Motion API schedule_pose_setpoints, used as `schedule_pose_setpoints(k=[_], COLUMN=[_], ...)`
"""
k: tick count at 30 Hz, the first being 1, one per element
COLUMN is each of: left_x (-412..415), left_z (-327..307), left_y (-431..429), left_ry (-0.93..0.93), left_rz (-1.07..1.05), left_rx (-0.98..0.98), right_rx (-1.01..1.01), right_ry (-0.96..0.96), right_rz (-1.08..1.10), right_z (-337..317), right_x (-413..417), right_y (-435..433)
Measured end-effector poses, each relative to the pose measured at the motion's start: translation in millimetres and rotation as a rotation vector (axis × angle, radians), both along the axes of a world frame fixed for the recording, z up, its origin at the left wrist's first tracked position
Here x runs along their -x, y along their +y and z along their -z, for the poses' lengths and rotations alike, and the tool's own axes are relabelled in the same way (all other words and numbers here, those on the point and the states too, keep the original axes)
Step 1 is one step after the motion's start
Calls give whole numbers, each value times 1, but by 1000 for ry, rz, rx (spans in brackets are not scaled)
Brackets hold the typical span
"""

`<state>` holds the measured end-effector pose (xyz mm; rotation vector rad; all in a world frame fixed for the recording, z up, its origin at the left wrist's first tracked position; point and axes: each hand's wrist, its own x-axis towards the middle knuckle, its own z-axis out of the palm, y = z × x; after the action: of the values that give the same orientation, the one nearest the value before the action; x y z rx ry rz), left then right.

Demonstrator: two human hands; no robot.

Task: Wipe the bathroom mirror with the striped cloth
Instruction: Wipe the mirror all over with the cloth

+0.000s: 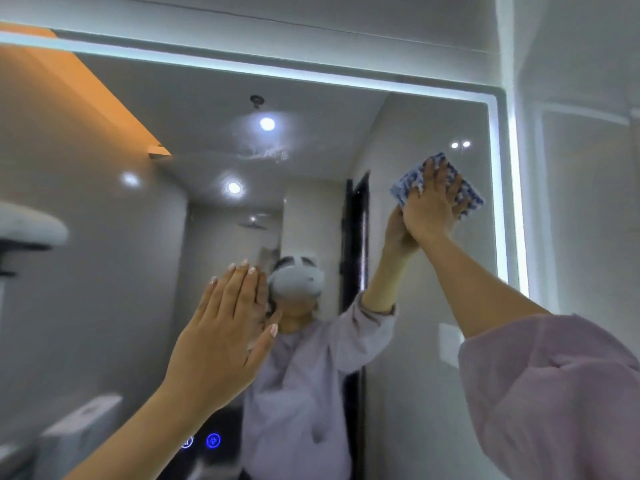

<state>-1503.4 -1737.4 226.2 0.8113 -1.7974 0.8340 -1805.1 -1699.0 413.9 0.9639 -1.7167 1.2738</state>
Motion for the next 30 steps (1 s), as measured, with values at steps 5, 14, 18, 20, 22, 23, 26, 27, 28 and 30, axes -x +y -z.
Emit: schedule_pose_setpoints(k=[5, 14, 18, 20, 22, 23, 26, 27, 28, 30], left_x=[3, 14, 9, 3, -4, -6, -13, -14, -15, -17], left_z=[-8, -19, -14, -11, -10, -10, -10, -11, -11, -13], left_y=[8, 25, 26, 24, 23, 22, 23, 23, 24, 26], left_ry=[11, -20, -37, -47, -47, -47, -43, -40, -37, -33], left_rz=[-3, 6, 0, -13, -28, -38, -52, -56, -58, -57], left_rx=[20, 50, 33, 18, 6, -1, -16, -19, -23, -27], right_rx=[-208, -227, -133, -84, -45, -49, -145, -197, -254, -367], right_ry=[603, 629, 296, 192, 162, 197, 478, 582, 678, 822], right_rz=[43, 61, 10, -51, -67, -54, 41, 41, 14, -48], right_z=[58, 28, 3, 4, 12, 18, 49, 61, 70, 79], right_x=[-82, -44, -4, -14, -34, -43, -76, -88, -99, -115], right_y=[-39, -26, -1, -5, -12, -16, -29, -35, -41, -48])
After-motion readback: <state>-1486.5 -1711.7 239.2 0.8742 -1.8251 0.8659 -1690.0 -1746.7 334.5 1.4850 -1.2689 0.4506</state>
